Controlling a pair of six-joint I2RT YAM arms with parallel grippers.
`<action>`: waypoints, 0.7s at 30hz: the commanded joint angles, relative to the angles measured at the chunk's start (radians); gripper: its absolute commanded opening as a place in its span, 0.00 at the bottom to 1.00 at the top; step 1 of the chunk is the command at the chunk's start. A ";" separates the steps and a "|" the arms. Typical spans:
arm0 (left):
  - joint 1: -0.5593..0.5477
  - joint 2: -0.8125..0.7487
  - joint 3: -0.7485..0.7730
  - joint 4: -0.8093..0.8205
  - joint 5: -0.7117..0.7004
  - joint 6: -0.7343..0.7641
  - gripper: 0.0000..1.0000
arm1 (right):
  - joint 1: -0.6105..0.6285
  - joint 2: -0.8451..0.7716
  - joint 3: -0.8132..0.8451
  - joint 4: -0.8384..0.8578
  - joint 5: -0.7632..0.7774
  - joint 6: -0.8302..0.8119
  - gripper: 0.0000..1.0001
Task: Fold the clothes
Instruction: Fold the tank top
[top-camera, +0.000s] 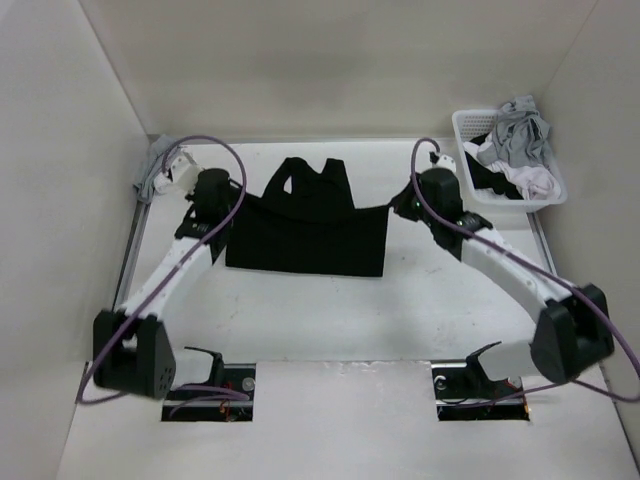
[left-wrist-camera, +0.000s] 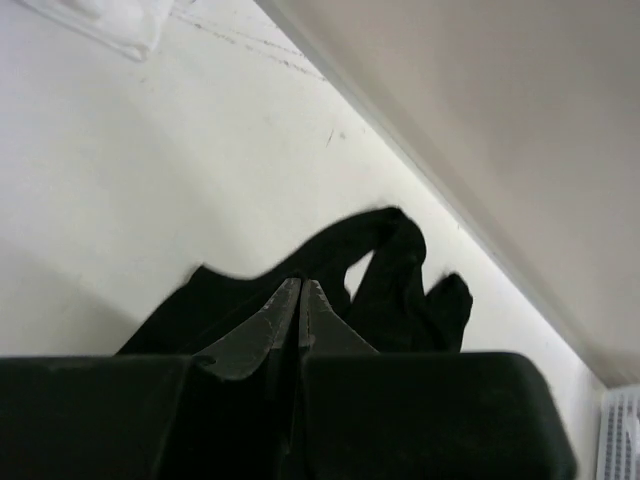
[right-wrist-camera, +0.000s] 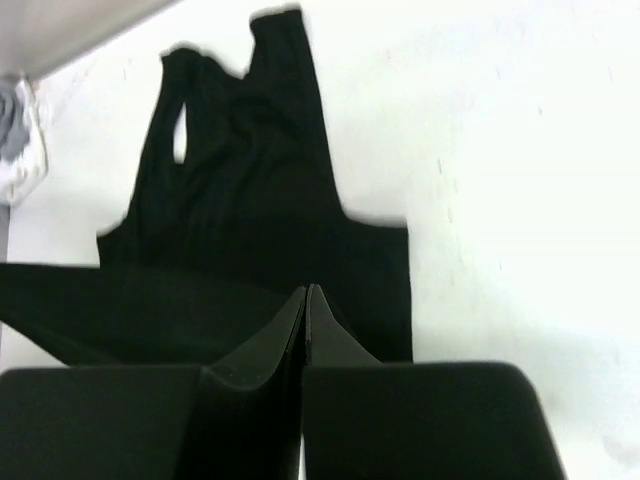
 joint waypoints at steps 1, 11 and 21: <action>0.042 0.165 0.152 0.191 0.045 0.025 0.00 | -0.063 0.157 0.187 0.107 -0.104 -0.066 0.00; 0.096 0.749 0.691 0.147 0.090 0.069 0.02 | -0.192 0.722 0.759 0.043 -0.195 -0.048 0.00; 0.145 0.635 0.542 0.213 0.148 0.028 0.33 | -0.195 0.703 0.717 0.139 -0.178 0.003 0.58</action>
